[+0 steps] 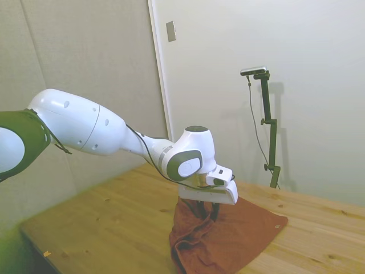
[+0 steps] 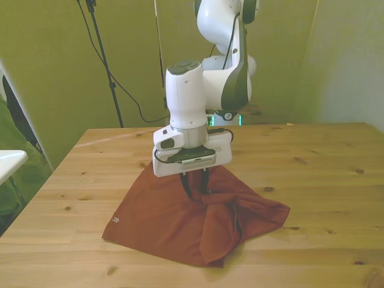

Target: Unfold the shorts

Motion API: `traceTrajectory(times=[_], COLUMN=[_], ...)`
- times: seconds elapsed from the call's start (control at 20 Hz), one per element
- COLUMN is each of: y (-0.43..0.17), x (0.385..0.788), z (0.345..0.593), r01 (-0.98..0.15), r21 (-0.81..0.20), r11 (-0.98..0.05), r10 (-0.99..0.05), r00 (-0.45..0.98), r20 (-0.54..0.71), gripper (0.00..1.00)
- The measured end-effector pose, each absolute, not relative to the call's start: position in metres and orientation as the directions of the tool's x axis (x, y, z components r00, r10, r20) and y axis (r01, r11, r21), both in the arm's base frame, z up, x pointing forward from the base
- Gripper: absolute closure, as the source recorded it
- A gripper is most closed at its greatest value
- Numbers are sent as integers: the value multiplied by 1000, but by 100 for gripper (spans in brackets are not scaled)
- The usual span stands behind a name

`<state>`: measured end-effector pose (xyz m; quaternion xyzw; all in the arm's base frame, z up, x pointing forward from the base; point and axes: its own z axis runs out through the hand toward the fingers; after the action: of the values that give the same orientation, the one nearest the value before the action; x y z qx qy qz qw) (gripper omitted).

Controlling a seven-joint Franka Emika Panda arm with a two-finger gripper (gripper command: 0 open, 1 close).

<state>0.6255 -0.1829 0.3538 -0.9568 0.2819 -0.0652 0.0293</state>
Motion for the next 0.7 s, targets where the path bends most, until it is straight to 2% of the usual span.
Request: traceTrajectory(times=[0.35,0.7], y=[-178,-129], x=[629,615], z=[363,405], r01=[-525,-457], r21=[-95,-113], r11=[-846,-882], r10=[-533,-469], r00=[840,872], r20=[100,140], gripper=[100,100])
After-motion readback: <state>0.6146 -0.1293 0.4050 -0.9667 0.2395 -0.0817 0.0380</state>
